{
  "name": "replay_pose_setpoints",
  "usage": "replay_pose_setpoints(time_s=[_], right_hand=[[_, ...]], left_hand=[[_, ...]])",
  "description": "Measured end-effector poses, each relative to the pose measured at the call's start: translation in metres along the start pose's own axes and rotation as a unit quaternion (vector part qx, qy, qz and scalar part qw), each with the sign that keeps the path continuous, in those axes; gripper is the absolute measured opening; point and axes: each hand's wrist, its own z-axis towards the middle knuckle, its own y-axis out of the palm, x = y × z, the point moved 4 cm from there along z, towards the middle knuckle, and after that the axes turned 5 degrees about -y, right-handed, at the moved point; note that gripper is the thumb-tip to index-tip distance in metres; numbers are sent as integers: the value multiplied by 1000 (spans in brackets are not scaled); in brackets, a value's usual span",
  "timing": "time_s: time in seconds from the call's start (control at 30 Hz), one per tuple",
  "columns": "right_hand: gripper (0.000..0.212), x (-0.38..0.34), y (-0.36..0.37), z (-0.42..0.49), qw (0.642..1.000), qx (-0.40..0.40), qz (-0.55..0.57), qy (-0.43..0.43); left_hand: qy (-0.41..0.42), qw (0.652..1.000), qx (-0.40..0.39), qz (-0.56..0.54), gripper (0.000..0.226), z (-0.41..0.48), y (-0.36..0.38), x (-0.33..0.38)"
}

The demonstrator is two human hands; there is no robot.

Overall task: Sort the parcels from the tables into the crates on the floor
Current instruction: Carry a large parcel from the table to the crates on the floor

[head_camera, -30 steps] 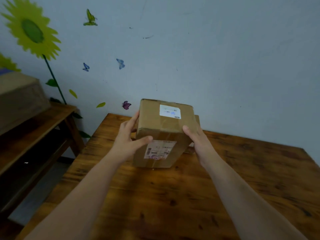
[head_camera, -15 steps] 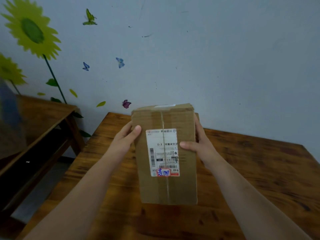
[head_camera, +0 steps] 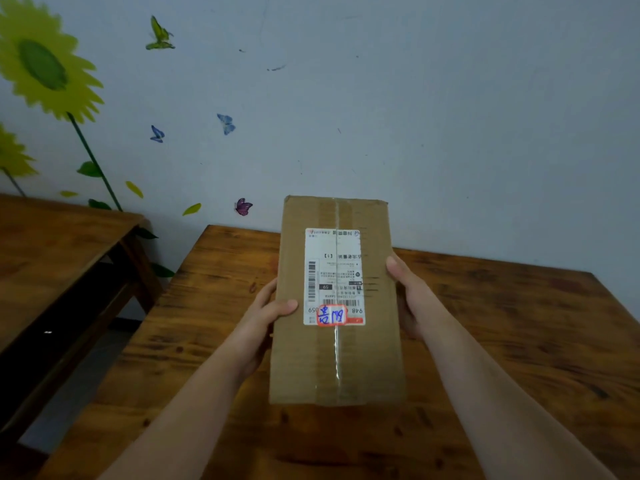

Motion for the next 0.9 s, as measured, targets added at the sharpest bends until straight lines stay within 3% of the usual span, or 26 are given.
replay_pose_setpoints(time_s=[0.07, 0.17, 0.23, 0.33, 0.53, 0.63, 0.73, 0.8, 0.9], right_hand=[[94, 12, -8, -7, 999, 0, -30, 35], [88, 30, -11, -23, 993, -43, -97, 57], [91, 38, -19, -32, 991, -18, -123, 43], [83, 43, -34, -49, 996, 39, -81, 12], [68, 51, -97, -107, 983, 182, 20, -21], [89, 49, -131, -145, 974, 216, 45, -52], [72, 44, -163, -187, 966, 237, 65, -77], [82, 42, -185, -218, 962, 250, 73, -83], [96, 43, -229, -273, 955, 271, 81, -89]], left_hand=[[0, 1000, 19, -15, 103, 1, -3, 0], [-5, 999, 25, -22, 97, 0, -2, -1], [-12, 999, 19, -23, 83, 1, 5, -3], [-15, 999, 17, -23, 61, 2, 24, -5], [-14, 997, -63, 28, 69, -4, 95, -12], [-33, 992, -105, 54, 64, -13, 137, -25], [-34, 989, -128, 67, 60, -26, 179, -39], [-34, 986, -142, 82, 67, -39, 210, -50], [-35, 982, -163, 83, 52, -65, 268, -78]])
